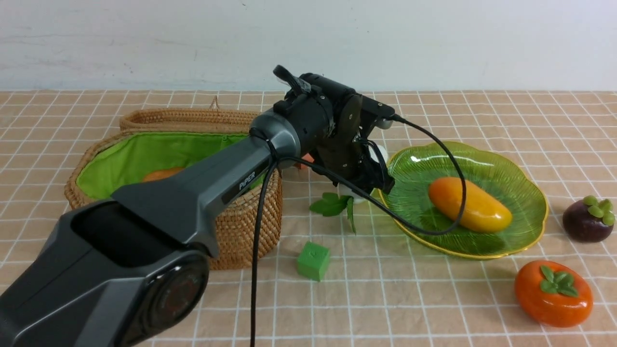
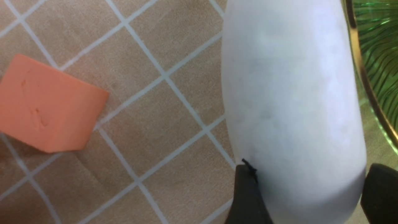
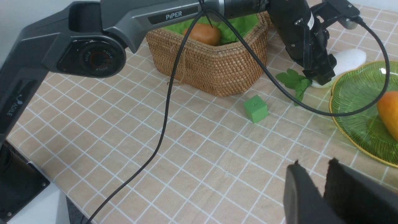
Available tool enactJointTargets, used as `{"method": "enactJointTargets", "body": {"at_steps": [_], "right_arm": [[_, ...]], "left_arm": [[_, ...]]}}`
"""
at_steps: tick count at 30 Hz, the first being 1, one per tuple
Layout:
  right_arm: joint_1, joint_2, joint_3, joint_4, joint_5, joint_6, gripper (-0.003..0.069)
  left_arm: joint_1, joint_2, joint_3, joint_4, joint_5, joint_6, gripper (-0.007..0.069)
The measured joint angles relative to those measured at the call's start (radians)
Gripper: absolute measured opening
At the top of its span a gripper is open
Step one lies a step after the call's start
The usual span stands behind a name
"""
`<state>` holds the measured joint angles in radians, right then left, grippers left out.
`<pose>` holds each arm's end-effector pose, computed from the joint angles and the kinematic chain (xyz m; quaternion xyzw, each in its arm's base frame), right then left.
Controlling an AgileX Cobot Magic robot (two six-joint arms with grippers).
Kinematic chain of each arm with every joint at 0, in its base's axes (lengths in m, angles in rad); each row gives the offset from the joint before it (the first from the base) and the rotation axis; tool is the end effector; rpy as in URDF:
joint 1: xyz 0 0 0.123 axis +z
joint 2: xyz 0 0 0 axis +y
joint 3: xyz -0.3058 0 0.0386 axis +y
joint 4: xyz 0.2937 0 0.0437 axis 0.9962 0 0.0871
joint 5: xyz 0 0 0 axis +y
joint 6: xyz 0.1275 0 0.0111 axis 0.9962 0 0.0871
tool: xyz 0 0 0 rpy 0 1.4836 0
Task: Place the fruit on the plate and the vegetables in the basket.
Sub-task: Take a daikon with your left arm and place it on the basket on the left.
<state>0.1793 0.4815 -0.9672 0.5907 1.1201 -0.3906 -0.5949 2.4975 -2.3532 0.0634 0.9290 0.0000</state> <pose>0.0721 0.0783 0.4244 -0.2515 0.7955 0.2395 0.4966 0.5298 -0.3506 0.1702 0.2909 0.9119 -0.0560 0.2841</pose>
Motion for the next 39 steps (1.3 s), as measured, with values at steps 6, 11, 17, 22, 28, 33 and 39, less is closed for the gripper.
{"method": "enactJointTargets", "body": {"at_steps": [6,11,17,22,28,33,39], "right_arm": [[0.0,0.0,0.0,0.0,0.004,0.0,0.0137],[0.0,0.0,0.0,0.0,0.004,0.0,0.0135],[0.0,0.0,0.0,0.0,0.004,0.0,0.0135],[0.0,0.0,0.0,0.0,0.004,0.0,0.0135],[0.0,0.0,0.0,0.0,0.004,0.0,0.0135],[0.0,0.0,0.0,0.0,0.004,0.0,0.0136],[0.0,0.0,0.0,0.0,0.004,0.0,0.0137]], "left_arm": [[0.0,0.001,-0.004,0.034,0.007,0.0,0.0396],[0.0,0.008,-0.012,0.047,0.014,0.0,0.0377],[0.0,0.01,-0.012,0.051,0.018,0.0,0.0412],[0.0,0.013,-0.012,0.055,0.022,0.0,0.0419],[0.0,0.034,-0.008,0.046,0.045,0.0,0.0475],[0.0,0.042,-0.008,0.056,0.048,-0.016,0.0526],[0.0,0.05,-0.008,0.105,0.013,-0.07,0.0521]]}}
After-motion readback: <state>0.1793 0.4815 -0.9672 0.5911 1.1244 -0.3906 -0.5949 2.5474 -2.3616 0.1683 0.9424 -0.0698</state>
